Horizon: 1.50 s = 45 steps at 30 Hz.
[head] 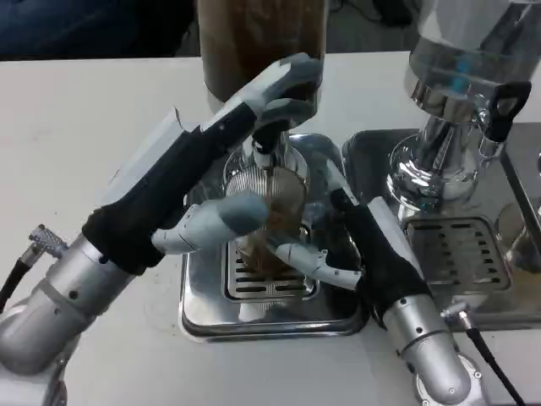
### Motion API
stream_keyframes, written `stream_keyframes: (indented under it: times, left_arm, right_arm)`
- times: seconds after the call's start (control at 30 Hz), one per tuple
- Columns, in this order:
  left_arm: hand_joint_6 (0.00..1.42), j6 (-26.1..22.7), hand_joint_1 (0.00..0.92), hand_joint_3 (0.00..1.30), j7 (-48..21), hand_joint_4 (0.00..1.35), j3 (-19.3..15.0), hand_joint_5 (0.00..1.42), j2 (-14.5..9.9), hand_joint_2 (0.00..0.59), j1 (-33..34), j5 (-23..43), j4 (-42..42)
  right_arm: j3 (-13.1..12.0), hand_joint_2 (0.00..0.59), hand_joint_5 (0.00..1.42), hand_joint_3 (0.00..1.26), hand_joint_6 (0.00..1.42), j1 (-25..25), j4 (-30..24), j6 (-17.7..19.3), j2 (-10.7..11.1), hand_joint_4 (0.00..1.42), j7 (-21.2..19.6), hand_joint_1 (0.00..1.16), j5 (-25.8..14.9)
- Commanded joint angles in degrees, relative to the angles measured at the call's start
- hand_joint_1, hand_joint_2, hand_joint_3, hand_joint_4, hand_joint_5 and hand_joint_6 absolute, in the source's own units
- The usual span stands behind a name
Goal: Grasp the cup under the faucet to collect the drink, then remove the cup.
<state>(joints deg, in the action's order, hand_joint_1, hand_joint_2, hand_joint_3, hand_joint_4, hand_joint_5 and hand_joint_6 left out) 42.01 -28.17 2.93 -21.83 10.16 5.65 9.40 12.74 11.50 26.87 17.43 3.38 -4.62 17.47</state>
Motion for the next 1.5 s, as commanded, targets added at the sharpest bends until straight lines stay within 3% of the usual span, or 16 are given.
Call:
stream_keyframes:
  times: [0.03,0.53,0.83,1.17,1.3,1.5]
  left_arm:
    - [0.17,-0.54,0.000,0.11,-0.29,0.00,0.22,0.20,-0.65,0.077,-0.94,-1.49,-0.88]
    - [0.17,-0.62,0.000,0.12,1.24,0.00,-1.03,0.20,-0.82,0.079,-1.70,-1.67,-1.97]
    - [0.10,0.17,0.000,0.12,2.39,0.00,-3.27,0.16,-0.52,0.085,-1.92,-1.35,-2.40]
    - [0.04,2.40,0.000,0.10,9.79,0.00,-12.96,0.09,0.81,0.108,-5.02,-0.41,-7.36]
    - [0.00,3.84,0.000,0.05,12.30,0.00,-16.21,0.02,-0.09,0.115,-9.07,-4.79,-4.32]
    - [0.00,6.87,0.000,0.03,17.94,0.00,-19.92,0.00,1.30,0.126,-16.80,-10.29,1.22]
  right_arm:
    - [0.40,0.216,0.00,0.00,0.00,0.98,0.78,1.27,-0.56,0.00,0.56,0.65,-0.37]
    - [0.91,0.216,0.00,0.00,0.00,-3.17,-4.80,1.19,0.30,0.00,1.98,0.65,-0.39]
    - [1.55,0.216,0.00,0.00,0.00,-2.44,-3.92,0.83,-1.11,0.00,2.59,0.65,-0.67]
    - [1.78,0.216,0.00,0.00,0.00,-2.03,-3.16,0.80,-1.82,0.00,3.23,0.65,-1.03]
    - [1.87,0.216,0.00,0.00,0.00,-0.82,-1.70,0.81,-2.39,0.00,3.49,0.65,-1.28]
    - [1.33,0.216,0.00,0.00,0.00,0.26,-0.25,0.61,-2.66,0.00,3.48,0.65,-1.65]
